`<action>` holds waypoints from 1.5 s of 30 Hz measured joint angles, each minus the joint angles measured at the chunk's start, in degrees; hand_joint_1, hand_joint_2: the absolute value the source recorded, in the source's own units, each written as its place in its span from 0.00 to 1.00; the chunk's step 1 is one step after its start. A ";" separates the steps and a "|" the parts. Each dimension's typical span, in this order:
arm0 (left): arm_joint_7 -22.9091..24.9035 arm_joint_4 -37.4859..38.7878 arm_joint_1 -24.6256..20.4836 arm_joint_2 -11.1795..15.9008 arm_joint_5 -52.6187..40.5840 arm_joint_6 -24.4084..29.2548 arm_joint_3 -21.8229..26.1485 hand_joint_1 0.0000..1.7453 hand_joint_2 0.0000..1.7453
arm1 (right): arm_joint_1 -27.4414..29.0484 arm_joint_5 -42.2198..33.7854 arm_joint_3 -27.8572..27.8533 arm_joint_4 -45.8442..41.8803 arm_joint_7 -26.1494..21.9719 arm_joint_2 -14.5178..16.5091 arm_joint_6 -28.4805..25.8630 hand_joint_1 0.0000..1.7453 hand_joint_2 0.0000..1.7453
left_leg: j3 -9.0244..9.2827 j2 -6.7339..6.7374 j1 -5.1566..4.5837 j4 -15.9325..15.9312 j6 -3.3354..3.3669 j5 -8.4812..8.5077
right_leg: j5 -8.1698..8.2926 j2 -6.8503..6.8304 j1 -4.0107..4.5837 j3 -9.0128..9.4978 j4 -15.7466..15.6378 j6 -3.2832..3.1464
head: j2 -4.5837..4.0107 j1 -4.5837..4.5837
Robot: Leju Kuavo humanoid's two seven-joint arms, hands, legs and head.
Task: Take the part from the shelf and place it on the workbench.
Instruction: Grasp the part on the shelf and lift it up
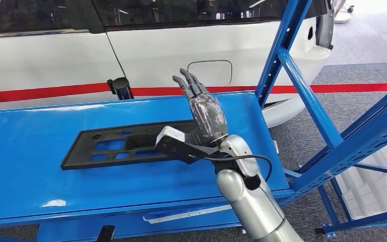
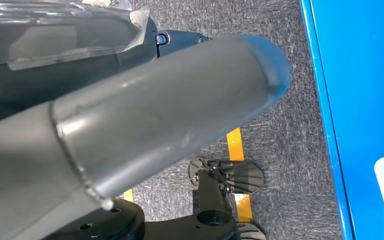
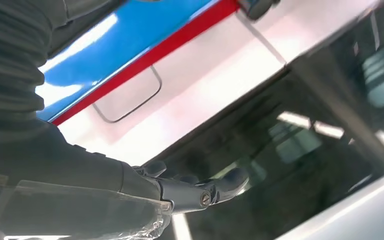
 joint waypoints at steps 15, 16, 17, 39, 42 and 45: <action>-0.04 0.00 0.40 -0.11 -0.54 0.50 0.41 0.00 0.00 | 0.34 -3.04 9.07 7.09 -0.21 0.17 4.78 0.00 1.00 | -0.01 -0.01 0.00 -0.01 0.00 0.00 | 0.00 0.00 0.01 0.02 0.00 0.00 | 0.00 0.01; 0.08 0.00 0.39 -0.16 -0.74 0.50 0.41 0.00 0.00 | 0.52 -3.36 9.54 8.04 -0.25 0.14 4.74 0.00 1.00 | -0.01 -0.01 0.00 0.00 0.00 0.00 | 0.00 0.00 0.01 0.02 0.00 0.00 | 0.00 0.01; 0.22 0.00 0.39 -0.21 -0.98 0.50 0.41 0.00 0.00 | 0.69 -3.61 9.94 8.82 -0.25 0.07 4.75 0.00 1.00 | -0.01 -0.01 0.00 0.00 0.00 0.00 | 0.00 0.00 0.01 0.02 0.00 0.00 | 0.00 0.01; 1.20 0.00 0.19 -0.46 -2.28 0.48 0.39 0.00 0.00 | -0.09 10.93 14.82 23.81 8.65 -0.06 -8.36 0.00 1.00 | 0.08 0.00 0.00 0.00 0.01 0.00 | 0.00 0.00 0.00 0.07 -0.01 0.00 | 0.00 -0.01; 0.91 0.00 0.20 -0.50 -2.90 0.45 0.40 0.00 0.00 | -2.21 28.67 15.75 28.56 20.28 -0.05 -18.31 0.00 1.00 | 0.09 -0.02 0.00 0.00 0.03 0.01 | 0.00 -0.01 0.00 0.10 -0.01 0.00 | 0.00 0.01; 1.18 0.00 -0.02 -0.57 -3.94 0.44 0.39 0.00 0.00 | -4.65 34.69 16.14 34.44 29.06 -0.26 -23.64 0.00 1.00 | 0.11 -0.01 -0.04 0.01 0.08 0.05 | 0.02 0.00 0.00 0.14 -0.01 0.01 | 0.00 0.01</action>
